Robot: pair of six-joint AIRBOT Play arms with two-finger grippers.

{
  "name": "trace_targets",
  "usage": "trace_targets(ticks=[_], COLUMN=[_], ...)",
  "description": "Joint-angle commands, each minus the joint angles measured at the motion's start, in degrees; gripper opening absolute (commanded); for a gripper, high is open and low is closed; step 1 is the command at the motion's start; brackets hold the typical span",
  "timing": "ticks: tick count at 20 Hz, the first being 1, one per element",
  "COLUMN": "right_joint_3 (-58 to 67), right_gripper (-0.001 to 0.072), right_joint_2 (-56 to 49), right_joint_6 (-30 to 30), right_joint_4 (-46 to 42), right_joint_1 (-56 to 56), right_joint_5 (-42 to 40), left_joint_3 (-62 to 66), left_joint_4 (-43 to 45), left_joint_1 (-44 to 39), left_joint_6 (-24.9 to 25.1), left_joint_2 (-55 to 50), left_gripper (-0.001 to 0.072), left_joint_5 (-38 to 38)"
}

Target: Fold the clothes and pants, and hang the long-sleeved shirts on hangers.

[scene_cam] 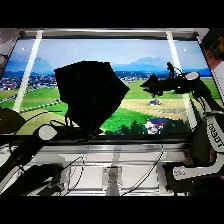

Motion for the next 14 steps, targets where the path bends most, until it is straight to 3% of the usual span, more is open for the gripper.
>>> trace_targets(ticks=[1, 3, 8, 9, 10, 14], right_joint_3=[0.0, 0.1, 0.5, 0.7, 0.7, 0.7], right_gripper=[0.0352, 0.041, 0.0421, 0.0514, 0.0548, 0.0548], right_joint_2=[-1.9, -5.3, -11.9, -12.5, -12.8, -13.3], right_joint_6=[4.8, 8.5, 8.7, 8.8, 9.0, 13.2], right_joint_4=[-0.4, 0.1, 3.3, 3.5, 3.8, 4.2], right_joint_1=[2.7, 5.4, 12.6, 13.7, 14.6, 16.4], right_joint_5=[-4.0, -4.0, -5.6, -7.1, -8.8, -16.7], left_joint_3=[-0.5, -0.6, -2.9, -3.1, -3.1, -3.1], left_joint_4=[1.4, 1.4, 1.4, 1.4, 1.1, -0.8], left_joint_1=[-4.2, -4.4, -4.8, -4.8, -4.8, -4.8], left_joint_6=[-3.5, -3.5, -4.9, -5.0, -5.0, -5.0], left_joint_2=[0.1, 0.0, -0.8, -1.7, -2.6, -5.3], left_gripper=[0.0363, 0.0363, 0.0365, 0.0367, 0.037, 0.037], left_joint_5=[10.3, 10.6, 12.9, 13.0, 12.9, 13.2])
